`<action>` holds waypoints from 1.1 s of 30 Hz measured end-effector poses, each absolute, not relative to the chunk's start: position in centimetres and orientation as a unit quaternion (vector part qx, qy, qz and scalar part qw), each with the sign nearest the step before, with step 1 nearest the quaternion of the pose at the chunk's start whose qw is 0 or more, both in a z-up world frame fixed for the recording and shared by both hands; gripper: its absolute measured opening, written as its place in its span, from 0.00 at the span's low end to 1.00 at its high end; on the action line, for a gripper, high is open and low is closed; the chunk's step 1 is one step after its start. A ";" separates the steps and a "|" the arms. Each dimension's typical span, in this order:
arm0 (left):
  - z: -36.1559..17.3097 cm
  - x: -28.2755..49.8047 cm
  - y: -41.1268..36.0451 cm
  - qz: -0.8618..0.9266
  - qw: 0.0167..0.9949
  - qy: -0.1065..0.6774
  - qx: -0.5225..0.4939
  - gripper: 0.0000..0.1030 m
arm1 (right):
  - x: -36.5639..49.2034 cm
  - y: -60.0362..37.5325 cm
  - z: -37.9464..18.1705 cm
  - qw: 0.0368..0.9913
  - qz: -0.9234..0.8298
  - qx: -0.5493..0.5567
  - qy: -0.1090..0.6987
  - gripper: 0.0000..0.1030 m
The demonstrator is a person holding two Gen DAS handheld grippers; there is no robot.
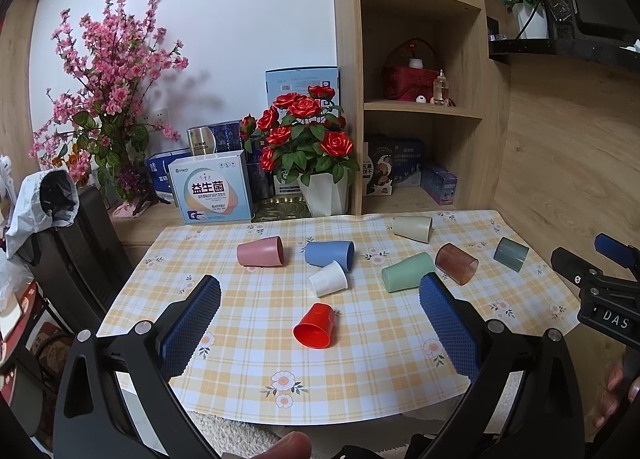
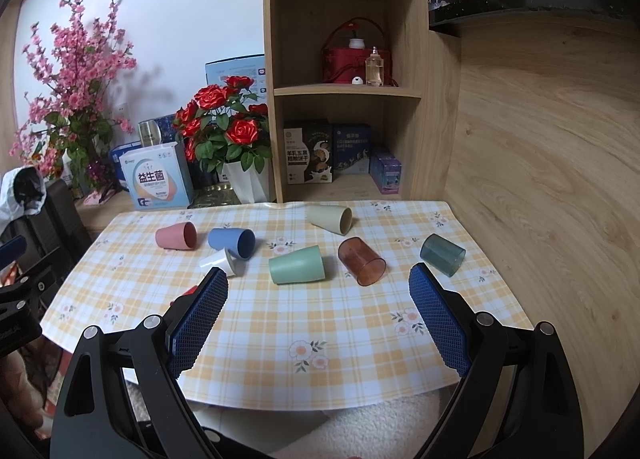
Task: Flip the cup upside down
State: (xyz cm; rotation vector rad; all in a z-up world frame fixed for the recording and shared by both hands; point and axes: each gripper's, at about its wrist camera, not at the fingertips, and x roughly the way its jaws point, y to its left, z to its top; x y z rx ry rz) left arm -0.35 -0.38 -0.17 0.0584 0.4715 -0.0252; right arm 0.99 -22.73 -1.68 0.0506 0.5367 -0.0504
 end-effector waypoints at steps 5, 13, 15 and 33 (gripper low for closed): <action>0.0 -0.4 -0.4 -0.012 0.972 0.232 0.029 0.94 | 1.0 -22.7 -1.6 0.964 -0.026 0.025 0.265 0.87; 0.1 -0.4 -0.3 -0.012 0.972 0.231 0.029 0.94 | 1.0 -22.6 -1.5 0.963 -0.025 0.024 0.266 0.87; 0.1 -0.4 -0.3 -0.012 0.973 0.231 0.028 0.94 | 1.0 -22.5 -1.5 0.963 -0.025 0.024 0.266 0.87; 0.0 -0.6 -0.1 -0.011 0.973 0.228 0.026 0.94 | 0.9 -22.4 -1.8 0.963 -0.025 0.021 0.268 0.87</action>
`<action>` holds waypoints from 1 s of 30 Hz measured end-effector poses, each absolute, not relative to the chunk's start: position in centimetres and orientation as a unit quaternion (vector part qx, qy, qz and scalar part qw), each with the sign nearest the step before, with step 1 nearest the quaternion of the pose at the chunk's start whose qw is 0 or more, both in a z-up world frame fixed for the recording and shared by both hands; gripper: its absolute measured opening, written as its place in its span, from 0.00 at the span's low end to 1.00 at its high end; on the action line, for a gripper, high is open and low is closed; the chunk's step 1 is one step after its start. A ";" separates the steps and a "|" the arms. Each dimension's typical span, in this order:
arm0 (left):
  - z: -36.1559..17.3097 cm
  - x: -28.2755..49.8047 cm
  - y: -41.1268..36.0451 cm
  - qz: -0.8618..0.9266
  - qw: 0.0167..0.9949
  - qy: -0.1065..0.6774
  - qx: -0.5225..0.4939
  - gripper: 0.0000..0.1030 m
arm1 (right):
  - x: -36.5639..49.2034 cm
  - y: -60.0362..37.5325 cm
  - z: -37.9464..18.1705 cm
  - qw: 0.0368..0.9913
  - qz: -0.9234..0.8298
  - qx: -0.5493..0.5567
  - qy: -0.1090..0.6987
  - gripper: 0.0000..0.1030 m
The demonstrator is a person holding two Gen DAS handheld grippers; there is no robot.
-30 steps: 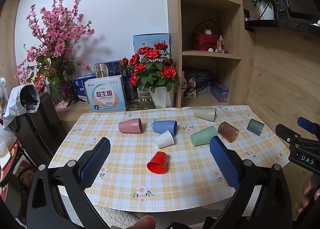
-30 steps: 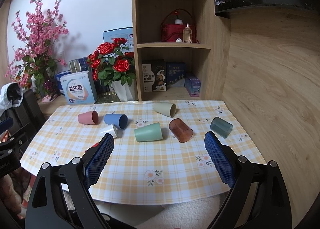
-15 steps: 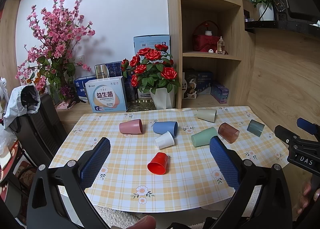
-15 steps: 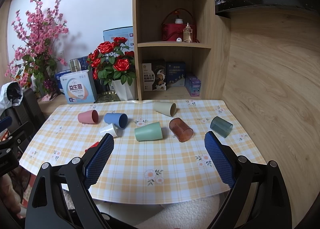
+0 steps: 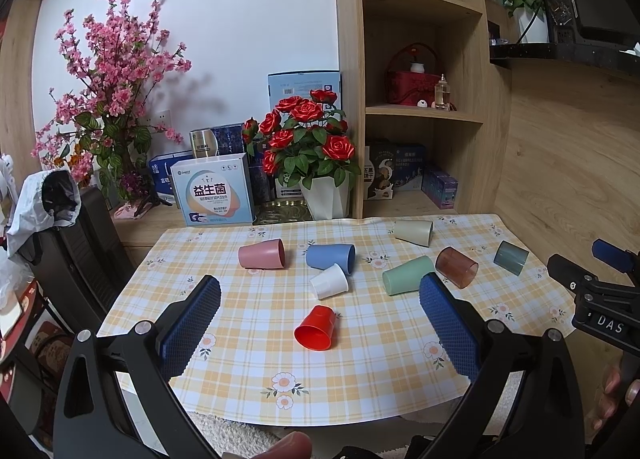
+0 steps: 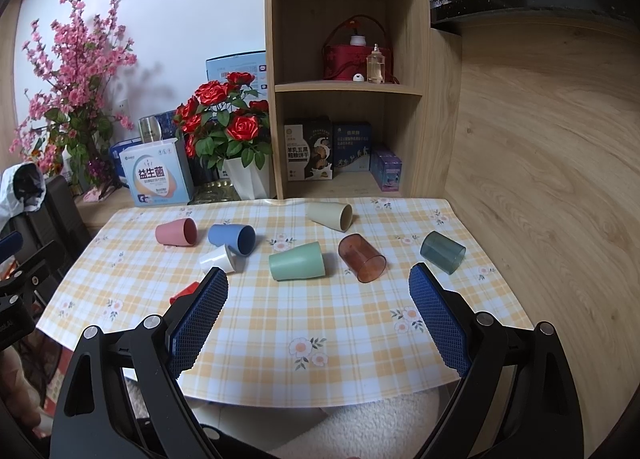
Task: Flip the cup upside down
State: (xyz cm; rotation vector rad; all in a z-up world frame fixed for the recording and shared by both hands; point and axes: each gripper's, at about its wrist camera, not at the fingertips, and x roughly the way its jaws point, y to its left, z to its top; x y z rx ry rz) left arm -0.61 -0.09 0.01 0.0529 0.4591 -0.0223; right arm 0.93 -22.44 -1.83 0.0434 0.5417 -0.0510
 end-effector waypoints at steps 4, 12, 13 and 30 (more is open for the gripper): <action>0.0 -0.6 -0.1 -0.011 0.973 0.227 0.026 0.94 | 0.8 -22.4 -2.1 0.963 -0.025 0.021 0.268 0.87; -0.2 -0.6 -0.1 -0.010 0.973 0.228 0.023 0.94 | 0.9 -22.4 -2.0 0.963 -0.025 0.021 0.269 0.87; -0.3 -0.6 -0.2 -0.010 0.973 0.229 0.023 0.94 | 0.8 -22.3 -2.2 0.963 -0.025 0.021 0.269 0.87; -0.7 1.7 1.1 0.009 0.971 0.237 0.021 0.94 | 2.7 -25.3 -3.4 0.959 -0.001 0.056 0.276 0.87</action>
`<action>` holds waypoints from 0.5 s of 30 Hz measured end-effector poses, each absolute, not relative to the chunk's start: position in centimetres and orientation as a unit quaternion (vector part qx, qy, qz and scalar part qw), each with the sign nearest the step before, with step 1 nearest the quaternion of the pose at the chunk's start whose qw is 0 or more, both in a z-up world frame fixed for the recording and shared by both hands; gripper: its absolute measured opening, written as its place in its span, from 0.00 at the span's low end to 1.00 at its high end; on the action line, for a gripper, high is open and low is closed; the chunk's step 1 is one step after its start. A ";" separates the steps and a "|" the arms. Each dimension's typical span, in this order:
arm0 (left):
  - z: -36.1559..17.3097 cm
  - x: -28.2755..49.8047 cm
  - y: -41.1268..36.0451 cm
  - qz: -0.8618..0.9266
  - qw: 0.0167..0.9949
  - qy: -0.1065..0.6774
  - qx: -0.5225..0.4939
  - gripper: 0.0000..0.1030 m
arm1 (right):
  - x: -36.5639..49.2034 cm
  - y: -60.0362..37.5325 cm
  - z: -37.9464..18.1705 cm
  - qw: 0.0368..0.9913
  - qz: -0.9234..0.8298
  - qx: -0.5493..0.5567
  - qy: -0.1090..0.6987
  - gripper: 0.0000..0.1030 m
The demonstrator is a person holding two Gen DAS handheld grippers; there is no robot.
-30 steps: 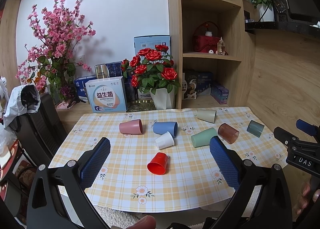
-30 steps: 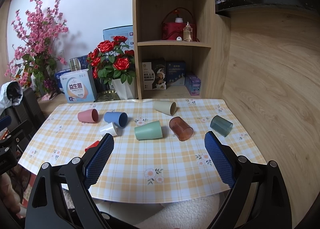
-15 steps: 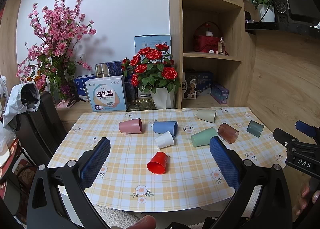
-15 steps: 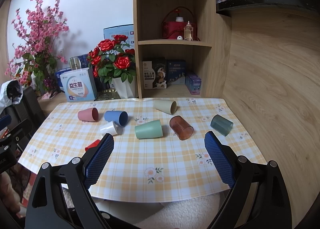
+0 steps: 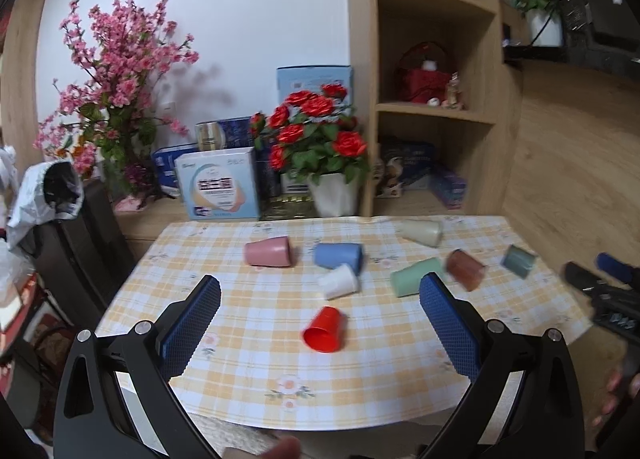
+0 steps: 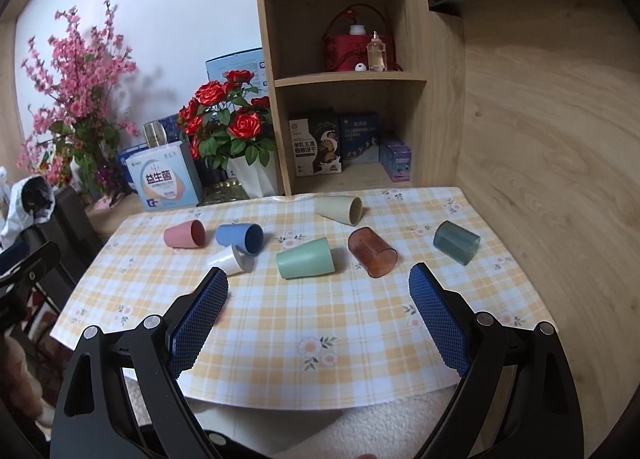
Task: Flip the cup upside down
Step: 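Move the left tool to the blue cup lying on its side and close on it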
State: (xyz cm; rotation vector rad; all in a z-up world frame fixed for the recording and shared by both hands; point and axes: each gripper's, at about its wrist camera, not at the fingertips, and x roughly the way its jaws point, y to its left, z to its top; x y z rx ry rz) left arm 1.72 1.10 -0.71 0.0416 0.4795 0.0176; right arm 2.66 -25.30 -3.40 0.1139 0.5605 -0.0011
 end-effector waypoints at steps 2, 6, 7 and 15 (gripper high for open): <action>-1.0 3.2 1.6 0.017 0.971 0.238 0.031 0.94 | 3.8 -26.1 -4.0 0.957 -0.003 0.049 0.286 0.87; -1.8 6.2 3.6 0.004 0.968 0.249 -0.003 0.94 | 6.7 -27.7 -5.8 0.948 -0.011 0.046 0.314 0.87; -2.1 6.9 4.5 -0.002 0.968 0.248 -0.028 0.94 | 7.2 -28.0 -6.3 0.947 -0.011 0.046 0.319 0.87; -5.4 11.8 7.8 0.026 0.956 0.289 -0.047 0.94 | 11.8 -28.8 -10.0 0.931 -0.016 0.071 0.359 0.86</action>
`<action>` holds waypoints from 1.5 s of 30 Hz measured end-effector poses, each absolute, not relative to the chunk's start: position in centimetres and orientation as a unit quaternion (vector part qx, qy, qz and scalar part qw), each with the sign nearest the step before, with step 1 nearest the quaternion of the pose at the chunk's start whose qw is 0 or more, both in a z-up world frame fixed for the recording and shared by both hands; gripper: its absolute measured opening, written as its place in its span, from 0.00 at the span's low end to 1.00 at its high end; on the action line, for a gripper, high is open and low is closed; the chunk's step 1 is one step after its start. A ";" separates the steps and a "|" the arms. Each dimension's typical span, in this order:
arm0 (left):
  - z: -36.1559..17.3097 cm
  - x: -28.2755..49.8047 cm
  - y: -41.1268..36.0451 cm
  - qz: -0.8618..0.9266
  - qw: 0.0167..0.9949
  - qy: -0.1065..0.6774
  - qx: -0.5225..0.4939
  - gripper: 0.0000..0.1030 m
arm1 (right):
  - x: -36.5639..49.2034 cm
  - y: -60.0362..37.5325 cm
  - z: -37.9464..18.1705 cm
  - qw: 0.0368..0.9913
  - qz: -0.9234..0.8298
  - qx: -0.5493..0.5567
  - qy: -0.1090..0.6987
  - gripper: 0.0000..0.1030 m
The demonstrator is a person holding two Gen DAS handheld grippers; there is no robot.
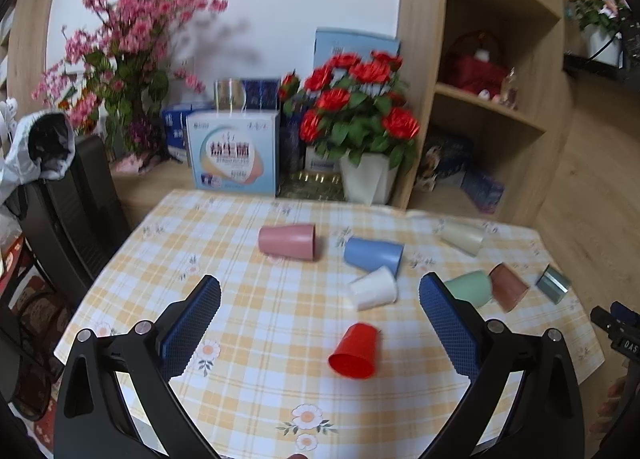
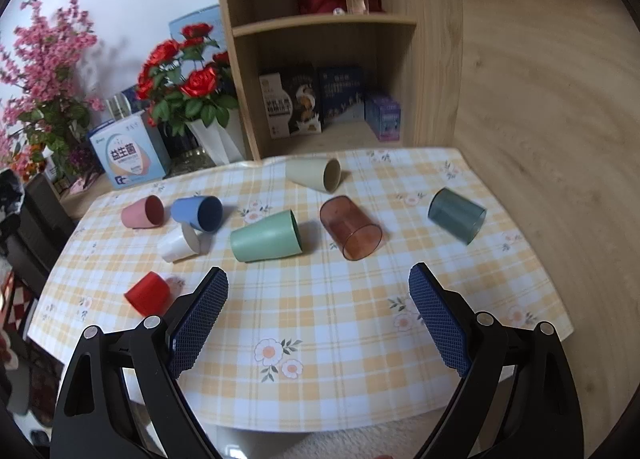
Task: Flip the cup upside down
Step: 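Move the left tool to the blue cup lying on its side and close on it, then lift the blue cup with the left tool and rotate it upright, opening up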
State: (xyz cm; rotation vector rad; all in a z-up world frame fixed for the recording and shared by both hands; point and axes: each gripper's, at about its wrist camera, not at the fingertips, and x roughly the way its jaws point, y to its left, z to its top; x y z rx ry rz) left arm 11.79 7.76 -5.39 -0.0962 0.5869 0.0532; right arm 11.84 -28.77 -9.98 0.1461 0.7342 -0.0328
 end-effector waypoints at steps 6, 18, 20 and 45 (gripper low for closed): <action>-8.1 14.4 9.4 0.022 0.939 0.336 -0.064 0.94 | 14.8 -28.2 -11.8 0.923 -0.014 0.066 0.379 0.86; -10.2 19.0 9.8 0.021 0.930 0.362 -0.063 0.93 | 17.1 -27.9 -15.2 0.900 -0.003 0.070 0.431 0.86; -10.8 20.0 9.2 0.006 0.929 0.367 -0.052 0.85 | 17.3 -28.0 -15.6 0.898 -0.005 0.070 0.435 0.86; -19.8 42.8 3.9 -0.173 0.861 0.477 -0.035 0.37 | 22.7 -29.2 -19.4 0.872 -0.025 0.058 0.485 0.87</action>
